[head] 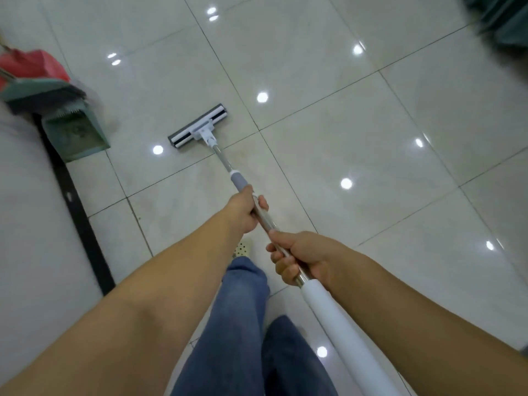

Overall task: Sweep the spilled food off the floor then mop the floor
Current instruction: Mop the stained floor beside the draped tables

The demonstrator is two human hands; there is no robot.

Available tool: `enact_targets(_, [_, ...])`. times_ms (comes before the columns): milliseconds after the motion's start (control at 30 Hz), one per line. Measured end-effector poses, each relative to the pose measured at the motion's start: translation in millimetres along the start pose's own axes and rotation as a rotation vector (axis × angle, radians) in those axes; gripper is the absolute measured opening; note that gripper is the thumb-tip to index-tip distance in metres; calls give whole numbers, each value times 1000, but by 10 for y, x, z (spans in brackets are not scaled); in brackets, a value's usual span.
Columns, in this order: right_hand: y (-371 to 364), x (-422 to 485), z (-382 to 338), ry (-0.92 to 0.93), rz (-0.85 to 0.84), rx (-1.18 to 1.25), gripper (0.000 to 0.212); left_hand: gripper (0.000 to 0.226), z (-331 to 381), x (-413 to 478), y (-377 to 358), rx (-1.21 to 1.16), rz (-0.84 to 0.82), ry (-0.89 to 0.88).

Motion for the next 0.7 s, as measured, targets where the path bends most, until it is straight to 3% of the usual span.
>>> enact_targets(400, [1456, -888, 2452, -38, 107, 61, 29, 20, -2301, -1864, -255, 32, -139, 174])
enact_targets(567, [1732, -1102, 2967, -55, 166, 34, 26, 20, -2761, -2339, -295, 63, -182, 218])
enact_targets(700, [1769, -1029, 2967, 10, 203, -81, 20, 22, -2785, -2334, -329, 79, -166, 173])
Point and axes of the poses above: each hand's wrist, its own x-axis towards the middle knuckle, its own y-axis out of the back of the hand, z = x × y, the point moved 3 cm from there along x, towards the middle knuckle, and after that the axes turned 11 degrees about -y, right-handed, at the moved point
